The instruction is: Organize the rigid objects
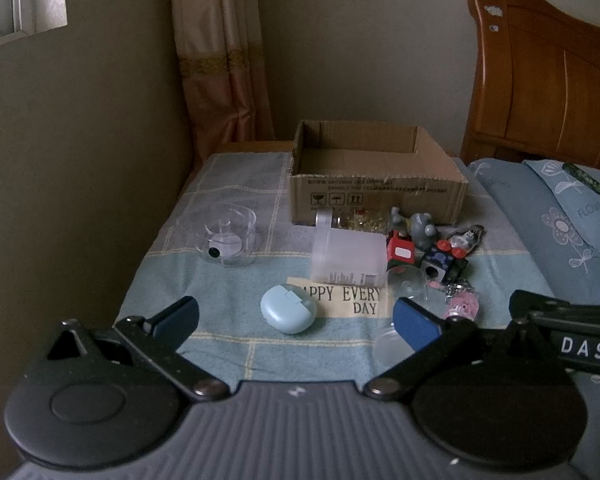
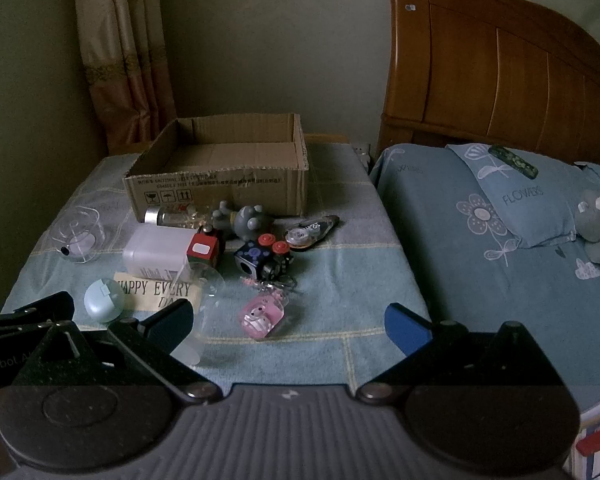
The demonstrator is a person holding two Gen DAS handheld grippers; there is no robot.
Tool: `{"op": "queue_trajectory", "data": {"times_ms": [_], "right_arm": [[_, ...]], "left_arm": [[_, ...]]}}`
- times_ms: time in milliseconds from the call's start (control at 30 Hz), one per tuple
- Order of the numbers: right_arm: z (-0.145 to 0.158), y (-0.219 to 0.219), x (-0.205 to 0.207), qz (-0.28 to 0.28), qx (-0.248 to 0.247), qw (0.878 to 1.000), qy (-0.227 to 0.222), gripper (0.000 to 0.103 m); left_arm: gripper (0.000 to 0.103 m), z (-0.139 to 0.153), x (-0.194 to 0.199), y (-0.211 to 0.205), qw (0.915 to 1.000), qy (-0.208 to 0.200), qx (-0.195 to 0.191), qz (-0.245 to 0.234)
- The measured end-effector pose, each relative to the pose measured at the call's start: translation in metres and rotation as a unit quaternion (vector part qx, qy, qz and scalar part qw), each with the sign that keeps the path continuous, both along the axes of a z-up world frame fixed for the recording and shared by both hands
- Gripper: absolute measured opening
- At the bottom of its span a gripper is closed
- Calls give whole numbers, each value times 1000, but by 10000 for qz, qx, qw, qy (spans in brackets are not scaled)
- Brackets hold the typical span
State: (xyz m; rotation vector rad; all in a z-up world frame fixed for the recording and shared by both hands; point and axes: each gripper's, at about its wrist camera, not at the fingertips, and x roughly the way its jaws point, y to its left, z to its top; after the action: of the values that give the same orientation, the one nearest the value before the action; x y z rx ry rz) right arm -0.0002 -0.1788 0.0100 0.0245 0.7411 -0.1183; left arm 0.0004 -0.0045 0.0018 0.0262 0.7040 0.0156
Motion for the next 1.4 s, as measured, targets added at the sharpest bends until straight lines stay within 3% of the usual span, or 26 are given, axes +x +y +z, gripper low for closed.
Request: {"op": "queue_trajectory", "data": {"times_ms": [433, 867, 1200, 1400], "right_arm": [[1, -1, 4, 67, 42, 9999, -96, 103], [-7, -17, 11, 659, 345, 9964, -406, 103], [-33, -36, 27, 1326, 338, 9898, -401, 103], [-57, -47, 43, 1441, 425, 9886, -86, 103]], "left_arm": [[102, -4, 6, 1, 9999, 16, -24, -129], [102, -19, 17, 28, 9976, -186, -513, -429], [102, -55, 35, 39, 9944, 25, 99, -1050], [102, -79, 49, 42, 9914, 229, 243, -1266]]}}
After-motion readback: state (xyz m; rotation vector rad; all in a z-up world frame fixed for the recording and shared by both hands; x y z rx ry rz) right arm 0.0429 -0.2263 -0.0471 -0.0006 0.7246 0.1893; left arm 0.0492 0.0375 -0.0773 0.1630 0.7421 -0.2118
